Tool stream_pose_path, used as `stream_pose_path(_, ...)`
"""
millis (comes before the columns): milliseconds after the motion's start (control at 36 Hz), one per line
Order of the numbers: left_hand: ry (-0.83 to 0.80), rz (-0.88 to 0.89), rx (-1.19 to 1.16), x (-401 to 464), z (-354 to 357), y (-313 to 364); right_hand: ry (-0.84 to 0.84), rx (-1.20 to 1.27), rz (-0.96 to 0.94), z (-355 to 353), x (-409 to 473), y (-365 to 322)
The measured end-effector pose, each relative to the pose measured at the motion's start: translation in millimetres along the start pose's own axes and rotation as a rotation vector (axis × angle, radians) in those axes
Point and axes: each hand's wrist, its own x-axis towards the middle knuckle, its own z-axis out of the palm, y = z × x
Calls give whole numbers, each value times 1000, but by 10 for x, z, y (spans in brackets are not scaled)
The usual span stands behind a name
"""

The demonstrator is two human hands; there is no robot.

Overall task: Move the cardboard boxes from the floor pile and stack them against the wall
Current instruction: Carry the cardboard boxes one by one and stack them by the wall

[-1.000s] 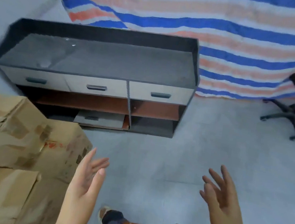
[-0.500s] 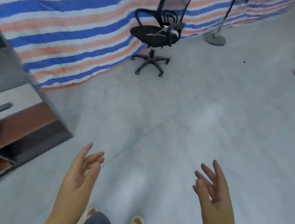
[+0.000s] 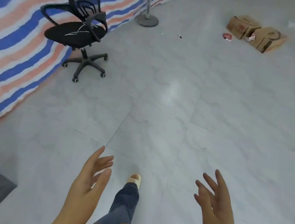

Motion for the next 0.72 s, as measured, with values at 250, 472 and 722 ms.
stream_pose_path(250, -93, 71, 43, 1531, 497, 638, 127, 48, -25, 190, 1398, -428)
stream_pose_path(472, -291, 115, 57, 2517, 1420, 1155, 327, 64, 27, -174, 2251, -548)
stream_pose_path(722, -386, 149, 44, 3322, 3094, 1632, 456, 68, 60, -1220, 3533, -555)
